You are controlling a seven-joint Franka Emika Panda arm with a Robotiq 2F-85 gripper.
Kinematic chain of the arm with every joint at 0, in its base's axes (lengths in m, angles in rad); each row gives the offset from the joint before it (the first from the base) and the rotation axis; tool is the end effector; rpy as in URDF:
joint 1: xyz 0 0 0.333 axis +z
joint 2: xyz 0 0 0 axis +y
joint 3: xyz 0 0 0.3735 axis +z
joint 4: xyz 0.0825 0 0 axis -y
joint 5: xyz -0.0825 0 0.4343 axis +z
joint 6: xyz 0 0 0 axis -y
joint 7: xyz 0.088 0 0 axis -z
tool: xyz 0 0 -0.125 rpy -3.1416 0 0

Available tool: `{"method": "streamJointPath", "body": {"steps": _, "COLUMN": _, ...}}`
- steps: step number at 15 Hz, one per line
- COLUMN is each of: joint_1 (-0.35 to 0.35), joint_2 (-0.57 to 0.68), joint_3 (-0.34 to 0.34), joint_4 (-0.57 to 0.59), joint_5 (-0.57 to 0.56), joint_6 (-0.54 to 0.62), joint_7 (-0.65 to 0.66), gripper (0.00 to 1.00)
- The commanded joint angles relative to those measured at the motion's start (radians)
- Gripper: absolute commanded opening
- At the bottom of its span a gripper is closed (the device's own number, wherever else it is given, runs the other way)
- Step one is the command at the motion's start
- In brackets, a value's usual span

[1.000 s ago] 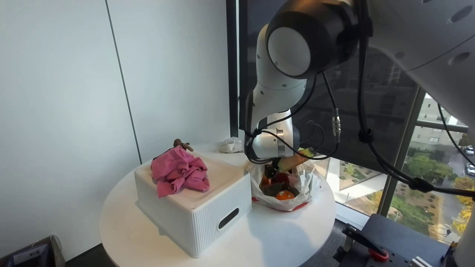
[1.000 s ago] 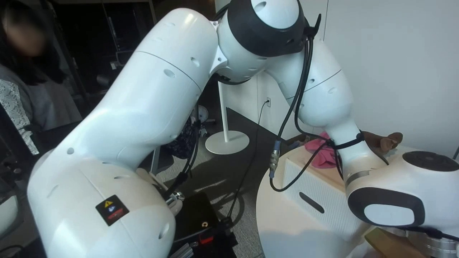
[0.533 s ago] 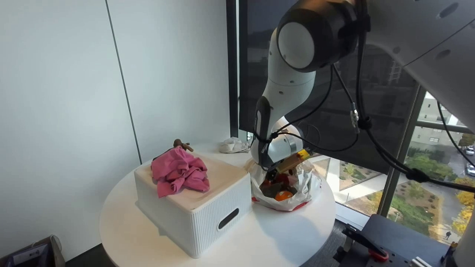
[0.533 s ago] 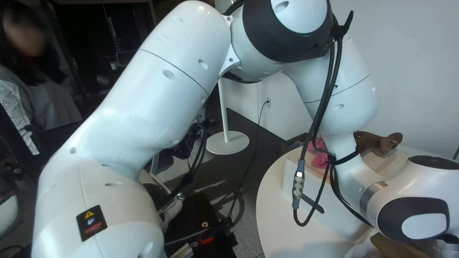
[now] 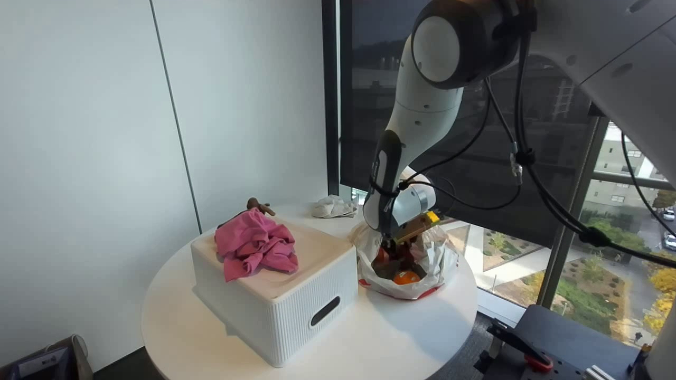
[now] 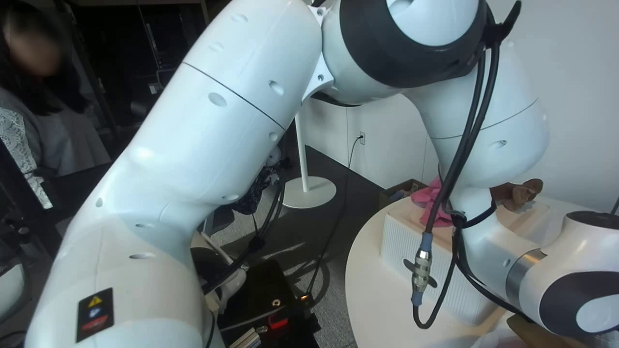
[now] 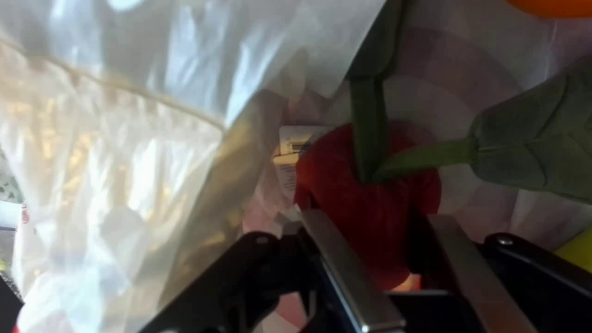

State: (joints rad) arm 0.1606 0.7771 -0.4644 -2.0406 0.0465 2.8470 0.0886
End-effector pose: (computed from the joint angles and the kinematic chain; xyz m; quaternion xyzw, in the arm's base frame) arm 0.6183 -0.2005 0.0832 0.9763 -0.1481 0.0383 0.1532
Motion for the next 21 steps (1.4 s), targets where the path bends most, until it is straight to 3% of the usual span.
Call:
{"method": "streamJointPath", "body": {"steps": 1, "joint_1": -0.050, "joint_2": -0.050, "joint_3": 0.036, "joint_4": 0.007, "joint_5": -0.065, "joint_6": -0.066, "joint_7": 0.037, "gripper": 0.08}}
{"method": "streamJointPath", "body": {"steps": 2, "joint_1": -0.051, "joint_2": -0.076, "joint_3": 0.036, "joint_4": -0.001, "joint_5": -0.082, "joint_6": -0.083, "joint_7": 0.033, "gripper": 0.04}}
{"method": "streamJointPath", "body": {"steps": 5, "joint_1": -0.031, "joint_2": -0.180, "joint_3": 0.015, "joint_4": -0.028, "joint_5": -0.166, "joint_6": -0.182, "joint_7": 0.025, "gripper": 0.09}}
{"method": "streamJointPath", "body": {"steps": 8, "joint_1": -0.089, "joint_2": -0.325, "joint_3": 0.088, "joint_4": -0.028, "joint_5": -0.207, "joint_6": -0.422, "joint_7": -0.048, "gripper": 0.08}}
{"method": "streamJointPath", "body": {"steps": 9, "joint_1": -0.051, "joint_2": -0.354, "joint_3": 0.062, "joint_4": -0.035, "joint_5": -0.141, "joint_6": -0.500, "joint_7": -0.122, "gripper": 0.08}}
{"method": "streamJointPath", "body": {"steps": 11, "joint_1": -0.049, "joint_2": -0.445, "joint_3": 0.080, "joint_4": -0.020, "joint_5": -0.123, "joint_6": -0.677, "joint_7": -0.198, "gripper": 0.08}}
{"method": "streamJointPath", "body": {"steps": 12, "joint_1": -0.130, "joint_2": -0.497, "joint_3": 0.175, "joint_4": -0.006, "joint_5": -0.165, "joint_6": -0.762, "joint_7": -0.202, "gripper": 0.08}}
{"method": "streamJointPath", "body": {"steps": 14, "joint_1": -0.147, "joint_2": -0.602, "joint_3": 0.241, "joint_4": -0.021, "joint_5": -0.145, "joint_6": -0.870, "joint_7": -0.276, "gripper": 0.08}}
{"method": "streamJointPath", "body": {"steps": 17, "joint_1": -0.162, "joint_2": -0.733, "joint_3": 0.333, "joint_4": -0.069, "joint_5": -0.099, "joint_6": -0.892, "joint_7": -0.357, "gripper": 0.07}}
{"method": "streamJointPath", "body": {"steps": 21, "joint_1": -0.130, "joint_2": -0.810, "joint_3": 0.425, "joint_4": -0.176, "joint_5": -0.007, "joint_6": -0.729, "joint_7": -0.418, "gripper": 0.08}}
